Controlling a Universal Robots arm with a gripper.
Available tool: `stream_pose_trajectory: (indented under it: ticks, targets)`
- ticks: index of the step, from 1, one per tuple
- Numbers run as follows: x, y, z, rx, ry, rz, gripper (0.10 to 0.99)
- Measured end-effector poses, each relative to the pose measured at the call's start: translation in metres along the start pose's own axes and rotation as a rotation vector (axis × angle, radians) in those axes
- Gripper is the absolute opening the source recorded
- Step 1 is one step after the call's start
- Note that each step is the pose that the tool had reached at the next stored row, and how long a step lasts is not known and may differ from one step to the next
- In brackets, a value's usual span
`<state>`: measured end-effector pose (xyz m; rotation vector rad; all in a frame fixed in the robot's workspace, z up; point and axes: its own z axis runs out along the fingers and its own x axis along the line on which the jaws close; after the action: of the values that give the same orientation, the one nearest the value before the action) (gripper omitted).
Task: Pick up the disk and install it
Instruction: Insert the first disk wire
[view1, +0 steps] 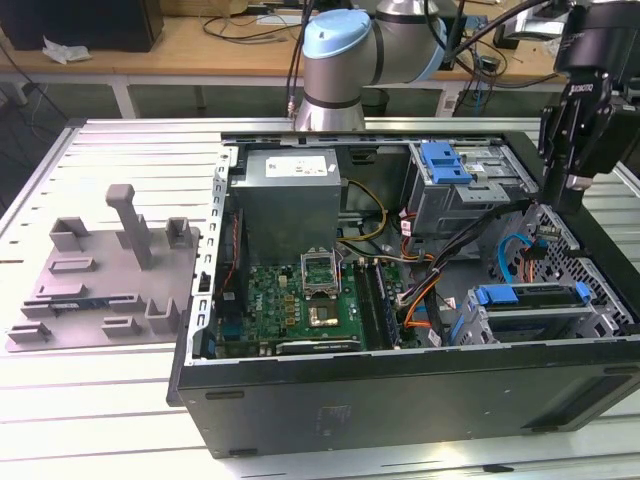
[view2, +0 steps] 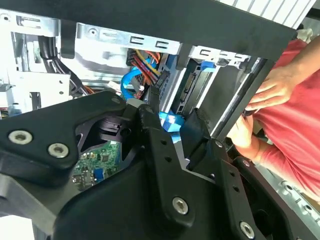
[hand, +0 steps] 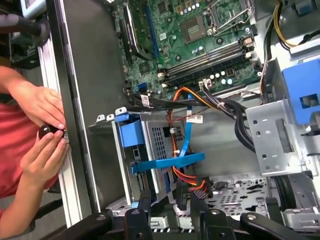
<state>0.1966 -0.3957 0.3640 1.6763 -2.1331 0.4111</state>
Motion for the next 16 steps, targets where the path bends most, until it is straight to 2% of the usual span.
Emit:
stream_pose_trajectory:
  ticks: [1,2,4,7,12,16]
  targets:
    - [-0.0001,-0.0002,0.0001,-0.009,0.0097,-0.005,0.443]
    - [-0.0004,-0.0009,0.0002,-0.022,0.0243,-0.012,0.443]
    - [-0.0016,-0.0021,0.002,-0.025,0.0346,-0.013,0.443]
    - [-0.0041,-0.0027,0.0063,-0.024,0.0382,-0.013,0.443]
    - [-0.0073,-0.0047,0.0112,-0.021,0.0385,-0.011,0.443]
    - [-0.0092,-0.0075,0.0132,-0.012,0.0392,-0.006,0.443]
